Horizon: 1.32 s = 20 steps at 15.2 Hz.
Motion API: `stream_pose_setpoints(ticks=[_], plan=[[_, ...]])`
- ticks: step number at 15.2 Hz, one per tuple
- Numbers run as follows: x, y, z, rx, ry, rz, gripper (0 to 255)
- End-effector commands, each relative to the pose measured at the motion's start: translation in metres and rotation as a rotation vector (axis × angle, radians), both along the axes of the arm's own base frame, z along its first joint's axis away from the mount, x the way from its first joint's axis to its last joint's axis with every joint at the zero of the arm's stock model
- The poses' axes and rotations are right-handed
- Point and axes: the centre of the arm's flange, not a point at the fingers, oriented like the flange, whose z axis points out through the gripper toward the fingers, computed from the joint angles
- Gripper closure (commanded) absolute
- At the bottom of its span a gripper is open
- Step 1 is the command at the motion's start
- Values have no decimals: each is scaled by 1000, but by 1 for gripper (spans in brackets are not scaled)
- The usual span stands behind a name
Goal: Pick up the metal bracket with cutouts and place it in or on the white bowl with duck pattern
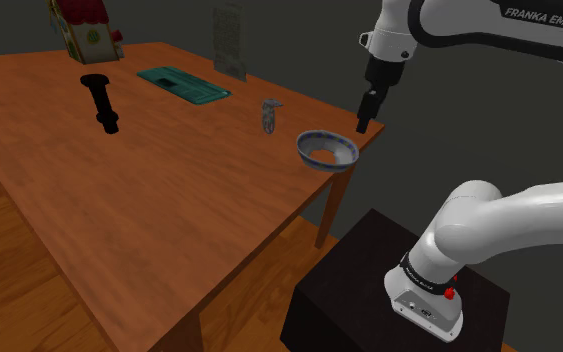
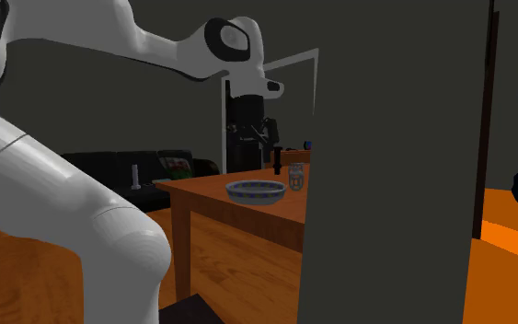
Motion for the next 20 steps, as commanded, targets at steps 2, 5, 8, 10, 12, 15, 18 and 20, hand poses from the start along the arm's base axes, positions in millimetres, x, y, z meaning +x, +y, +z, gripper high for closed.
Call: stream_pose_setpoints(ticks=[2,5,8,10,12,15,18,20], plan=[[13,2,0,5,0,3,0],[51,8,-1,19,-1,13,0],[90,14,-1,33,-1,22,0],[116,19,-1,43,-1,29,0],[141,24,-1,52,-2,35,0],[180,31,-1,66,-2,44,0],[218,38,-1,80,-2,54,0],[243,44,-1,90,-3,60,0]])
